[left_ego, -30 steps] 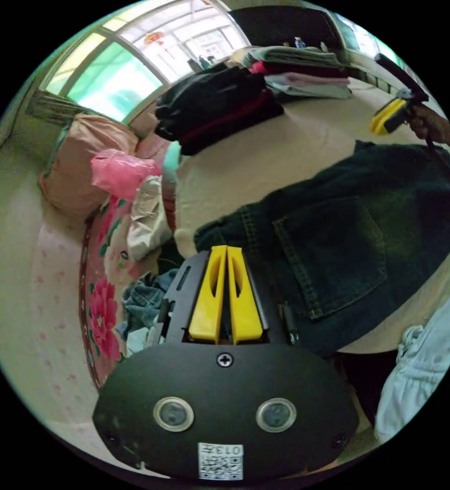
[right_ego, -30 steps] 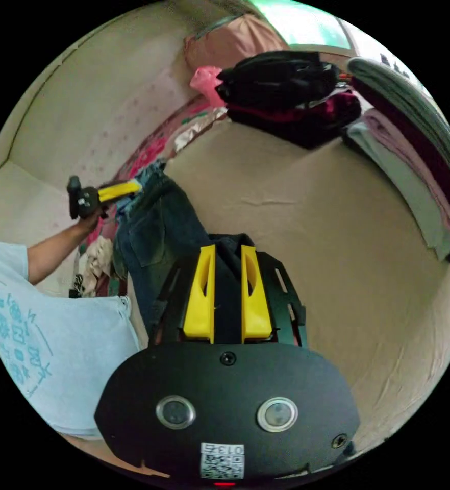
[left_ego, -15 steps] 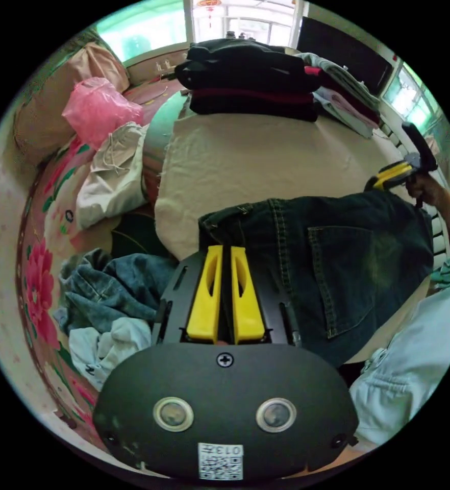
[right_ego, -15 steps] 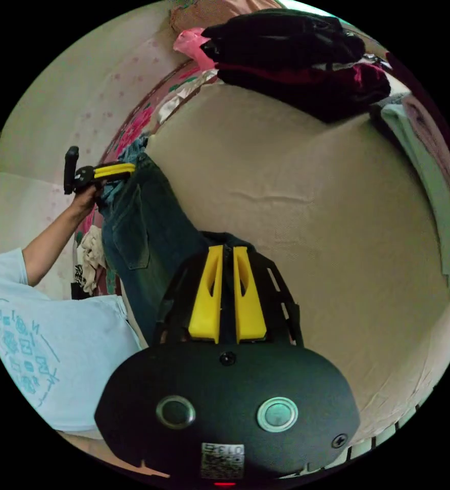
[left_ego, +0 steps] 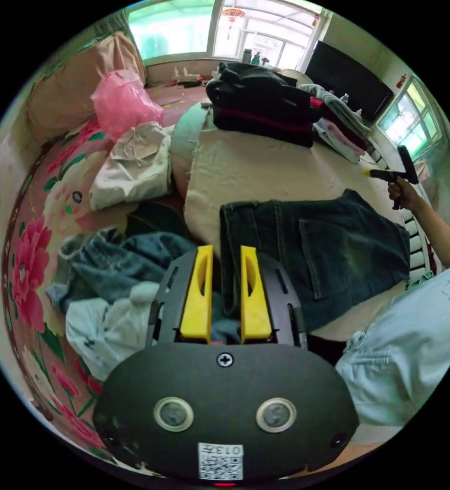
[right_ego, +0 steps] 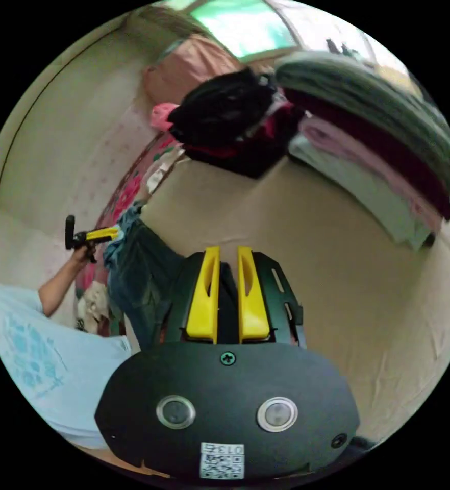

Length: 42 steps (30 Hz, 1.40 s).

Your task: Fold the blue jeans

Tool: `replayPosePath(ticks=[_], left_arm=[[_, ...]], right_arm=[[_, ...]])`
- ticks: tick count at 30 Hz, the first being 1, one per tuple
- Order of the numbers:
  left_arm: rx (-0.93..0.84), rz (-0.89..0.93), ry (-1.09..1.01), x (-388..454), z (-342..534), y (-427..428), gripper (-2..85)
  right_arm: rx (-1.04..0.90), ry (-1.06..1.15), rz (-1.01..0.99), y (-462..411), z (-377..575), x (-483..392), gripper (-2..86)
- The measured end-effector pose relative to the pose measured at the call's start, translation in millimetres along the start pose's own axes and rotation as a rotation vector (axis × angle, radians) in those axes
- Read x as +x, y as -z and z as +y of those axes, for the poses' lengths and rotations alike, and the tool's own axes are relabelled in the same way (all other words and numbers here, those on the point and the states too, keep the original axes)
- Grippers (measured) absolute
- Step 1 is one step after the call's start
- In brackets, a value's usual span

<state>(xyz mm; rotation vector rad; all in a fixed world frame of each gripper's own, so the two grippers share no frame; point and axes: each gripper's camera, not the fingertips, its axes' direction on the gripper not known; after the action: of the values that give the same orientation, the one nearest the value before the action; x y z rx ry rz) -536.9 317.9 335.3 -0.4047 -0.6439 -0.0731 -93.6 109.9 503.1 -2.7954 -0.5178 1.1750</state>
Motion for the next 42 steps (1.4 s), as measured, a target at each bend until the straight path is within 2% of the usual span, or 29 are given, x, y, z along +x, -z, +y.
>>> replayPosePath(ticks=[5, 8, 12, 15, 17, 21, 25, 28, 31, 34, 37, 41, 42], left_arm=[[-0.143, 0.110, 0.134, -12.5, 67.1, -5.3, 13.6], [-0.130, 0.115, 0.243, -15.6, 94.4, -7.4, 14.5], [-0.062, 0.162, 0.397, -28.1, 121.1, -4.6, 15.4], [-0.009, 0.337, 0.497, -40.3, 129.7, -19.7, 13.9], [0.006, 0.390, 0.536, -47.0, 127.3, -28.0, 7.7], [0.096, 0.420, 0.520, -48.8, 118.7, -8.2, 4.4], [0.174, 0.237, 0.239, -26.8, 75.5, 41.1, 3.5], [0.070, 0.203, 0.174, -32.2, 61.9, 24.0, 3.5], [-0.075, 0.278, 0.236, -46.3, 72.7, -14.8, 3.6], [0.010, 0.348, 0.301, -43.4, 79.2, -11.1, 3.8], [-0.006, 0.282, 0.232, -18.0, 64.1, 3.5, 4.6], [0.040, 0.360, 0.306, 1.5, 53.2, 36.3, 5.8], [0.063, 0.346, 0.315, 5.2, 52.9, 45.2, 5.7]], right_arm=[[-0.056, 0.425, -0.038, -38.8, 8.9, -148.4, 10.3], [-0.132, 0.647, -0.072, -87.4, 35.4, -250.1, 11.8], [-0.139, 0.946, 0.083, -138.5, 82.6, -359.8, 12.3], [-0.147, 1.055, 0.194, -167.9, 100.2, -397.1, 10.7], [-0.158, 1.073, 0.272, -179.2, 104.0, -407.5, 7.9], [-0.140, 1.022, 0.326, -164.8, 97.8, -427.0, 3.4], [0.017, 0.975, 0.385, -138.0, 98.9, -444.4, 2.9], [-0.010, 1.009, 0.434, -154.0, 106.3, -458.0, 2.9], [-0.129, 1.043, 0.430, -188.8, 118.8, -458.7, 3.1], [-0.141, 1.057, 0.463, -189.5, 127.4, -467.9, 3.4], [-0.154, 1.041, 0.462, -183.7, 130.0, -468.4, 4.1], [-0.187, 0.975, 0.368, -156.2, 132.4, -453.4, 7.2], [-0.140, 0.942, 0.343, -134.8, 134.4, -448.1, 8.2]])
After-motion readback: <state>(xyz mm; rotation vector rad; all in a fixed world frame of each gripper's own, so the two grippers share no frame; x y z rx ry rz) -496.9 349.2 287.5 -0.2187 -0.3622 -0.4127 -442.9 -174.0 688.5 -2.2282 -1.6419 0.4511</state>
